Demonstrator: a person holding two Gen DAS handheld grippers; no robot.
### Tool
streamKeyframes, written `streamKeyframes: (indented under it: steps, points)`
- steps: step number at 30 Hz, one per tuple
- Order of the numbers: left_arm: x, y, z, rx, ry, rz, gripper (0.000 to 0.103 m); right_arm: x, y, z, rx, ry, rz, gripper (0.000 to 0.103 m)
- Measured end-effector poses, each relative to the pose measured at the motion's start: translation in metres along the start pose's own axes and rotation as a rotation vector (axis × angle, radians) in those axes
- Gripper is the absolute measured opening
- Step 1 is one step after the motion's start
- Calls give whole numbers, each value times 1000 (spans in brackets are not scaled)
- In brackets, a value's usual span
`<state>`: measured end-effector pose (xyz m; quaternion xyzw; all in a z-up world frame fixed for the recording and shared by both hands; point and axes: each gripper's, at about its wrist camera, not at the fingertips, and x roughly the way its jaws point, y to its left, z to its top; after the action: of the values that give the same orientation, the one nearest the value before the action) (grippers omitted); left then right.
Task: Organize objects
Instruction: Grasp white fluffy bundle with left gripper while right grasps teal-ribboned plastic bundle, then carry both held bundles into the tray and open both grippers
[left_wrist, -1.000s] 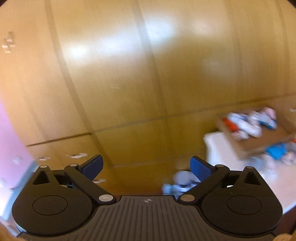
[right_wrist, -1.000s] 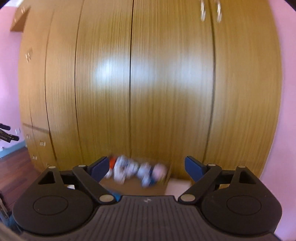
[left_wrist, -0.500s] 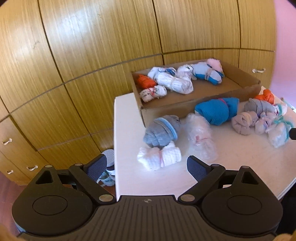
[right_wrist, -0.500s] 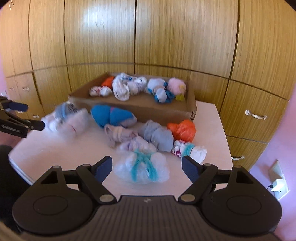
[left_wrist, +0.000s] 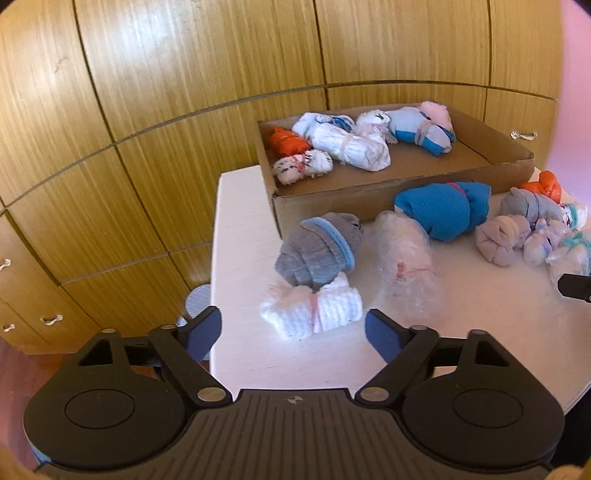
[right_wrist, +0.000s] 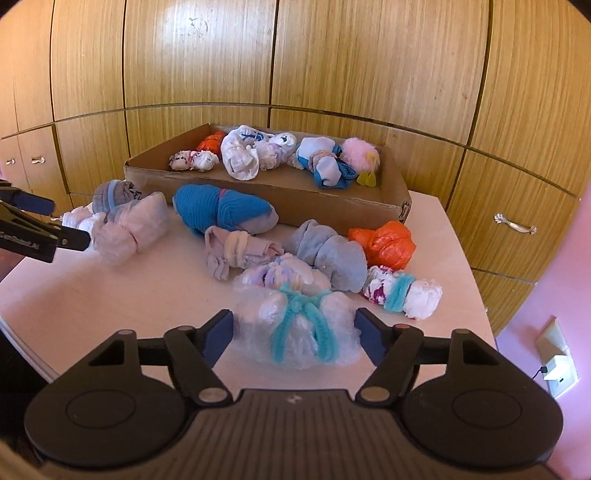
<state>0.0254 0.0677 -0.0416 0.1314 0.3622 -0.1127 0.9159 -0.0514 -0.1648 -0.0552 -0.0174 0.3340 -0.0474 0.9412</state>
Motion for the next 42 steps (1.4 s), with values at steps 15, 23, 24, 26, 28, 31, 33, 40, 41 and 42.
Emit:
streamKeyframes:
  steps: [15,23,24,26,28,31,33,40,41,42]
  points:
    - [-2,-4,1,24,8,-62,49,-20,-19,10,24,-48,17,62]
    - [-13,-7,-3,51,-6,-82,47,-32,-34,21,36,-84,4,62]
    - [-14,-7,-3,47,-4,-89,45,-32,-34,22,37,-84,1,62]
    - [-18,-7,-3,44,-10,-100,45,-33,-36,23,46,-85,8,62]
    - [-19,-8,-4,59,-17,-99,45,-33,-35,24,46,-88,6,62]
    - [-15,-7,-7,65,-2,-89,45,-32,-35,24,48,-88,6,62]
    - [-12,-5,-9,54,5,-88,48,-33,-34,24,47,-87,7,62]
    - [-5,-6,-5,53,-11,-104,61,-33,-32,24,53,-83,14,62]
    - [-3,-6,-5,58,-17,-104,63,-33,-32,25,54,-84,15,62]
    - [-2,-7,-4,64,-23,-102,62,-34,-32,25,55,-85,16,62]
